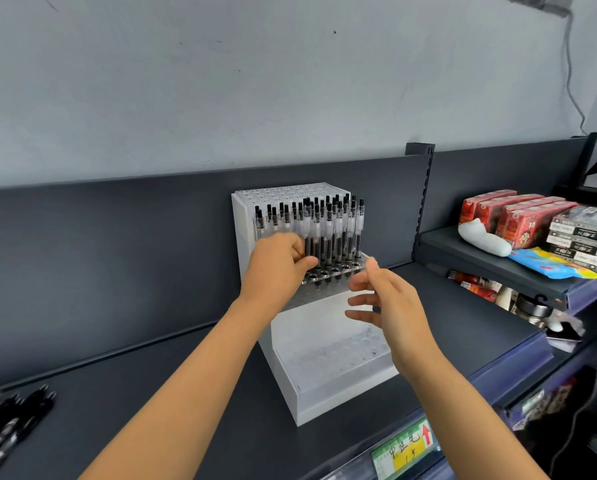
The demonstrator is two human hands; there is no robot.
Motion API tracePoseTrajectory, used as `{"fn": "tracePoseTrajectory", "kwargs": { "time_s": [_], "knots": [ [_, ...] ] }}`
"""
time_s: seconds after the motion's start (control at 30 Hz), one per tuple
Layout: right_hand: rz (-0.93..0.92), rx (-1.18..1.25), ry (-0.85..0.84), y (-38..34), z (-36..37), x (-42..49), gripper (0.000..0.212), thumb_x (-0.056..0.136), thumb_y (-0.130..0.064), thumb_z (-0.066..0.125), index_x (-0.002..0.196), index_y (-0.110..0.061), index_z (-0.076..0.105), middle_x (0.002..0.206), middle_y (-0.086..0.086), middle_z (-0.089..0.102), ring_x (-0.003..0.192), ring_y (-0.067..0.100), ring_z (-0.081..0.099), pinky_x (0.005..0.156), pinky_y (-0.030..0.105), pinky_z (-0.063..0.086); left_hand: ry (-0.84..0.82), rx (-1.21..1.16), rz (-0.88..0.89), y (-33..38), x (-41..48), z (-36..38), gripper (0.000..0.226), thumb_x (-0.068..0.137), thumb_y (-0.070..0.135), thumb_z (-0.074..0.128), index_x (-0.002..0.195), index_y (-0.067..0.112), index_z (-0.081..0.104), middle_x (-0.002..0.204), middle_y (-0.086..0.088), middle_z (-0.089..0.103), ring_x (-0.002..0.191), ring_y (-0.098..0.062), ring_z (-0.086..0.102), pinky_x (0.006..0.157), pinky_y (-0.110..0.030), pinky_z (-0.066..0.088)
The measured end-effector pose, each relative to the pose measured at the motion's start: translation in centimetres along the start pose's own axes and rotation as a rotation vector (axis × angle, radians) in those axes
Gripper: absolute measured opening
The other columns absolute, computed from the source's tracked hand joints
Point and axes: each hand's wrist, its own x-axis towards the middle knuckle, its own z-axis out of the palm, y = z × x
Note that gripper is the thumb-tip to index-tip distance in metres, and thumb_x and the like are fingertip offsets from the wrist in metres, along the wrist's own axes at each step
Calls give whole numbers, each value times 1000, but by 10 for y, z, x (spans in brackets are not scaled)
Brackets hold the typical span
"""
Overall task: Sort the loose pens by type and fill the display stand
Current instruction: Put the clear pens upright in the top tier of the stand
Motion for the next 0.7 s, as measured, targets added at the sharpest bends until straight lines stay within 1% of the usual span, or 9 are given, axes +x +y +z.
{"fn": "tracePoseTrajectory", "kwargs": {
  "time_s": [0.17,0.27,0.33,0.37,0.43,0.5,0.57,0.63,0.7],
  "knots": [
    [-81,-168,9,5,-1,0,33,94,-35,54,87,-4,64,89,4,63,82,17,58,66,30,58,-75,213,-26,11,2,1,28,86,27,71,79,1,66,75,-14,69,70,-24,65,67,-34,53],
    [-194,-328,20,6,-5,3,16,93,-31,58,87,-17,63,84,-8,63,81,13,58,71,31,54,-89,239,-29,15,3,-1,31,89,31,67,81,1,69,74,-13,69,71,-25,65,66,-33,53],
    [-275,-488,20,6,-7,5,10,93,-32,57,94,-23,61,92,-12,63,85,9,57,71,23,47,-93,253,-36,15,4,-2,34,92,33,62,76,3,67,67,-10,65,64,-23,61,66,-34,53],
    [-311,-585,19,7,-8,6,13,94,-34,56,101,-24,60,101,-13,62,92,8,56,74,20,45,-92,271,-40,16,4,-2,37,94,33,60,71,4,62,61,-8,60,58,-22,57,63,-33,52],
    [-391,-804,5,8,-9,9,29,95,-37,53,120,-24,54,122,-12,56,111,10,51,86,21,42,-93,319,-60,17,3,-1,41,96,34,57,64,9,50,55,-3,49,52,-18,47,57,-32,46],
    [-450,-996,-16,7,-8,10,43,96,-38,51,134,-22,45,138,-8,47,126,14,41,95,24,36,-105,385,-81,18,1,0,41,96,36,55,65,12,43,58,0,45,55,-18,45,57,-31,39],
    [-471,-1105,-43,6,-8,12,51,96,-39,49,142,-20,37,146,-4,39,132,17,35,101,27,33,-110,456,-93,21,-1,0,35,96,37,54,73,12,46,64,0,49,62,-20,48,58,-31,38],
    [-491,-1162,-79,6,-9,14,56,97,-39,48,145,-19,31,149,0,35,134,20,32,106,30,32,-117,538,-95,24,-1,-1,30,95,39,55,79,13,52,74,-3,58,68,-21,52,59,-31,39],
    [-500,-1182,-113,7,-9,14,59,96,-40,49,147,-18,29,150,2,34,136,20,32,108,33,32,-133,576,-86,26,-4,-4,31,94,43,56,81,14,54,77,-3,61,70,-22,56,59,-30,40]
  ]
}}
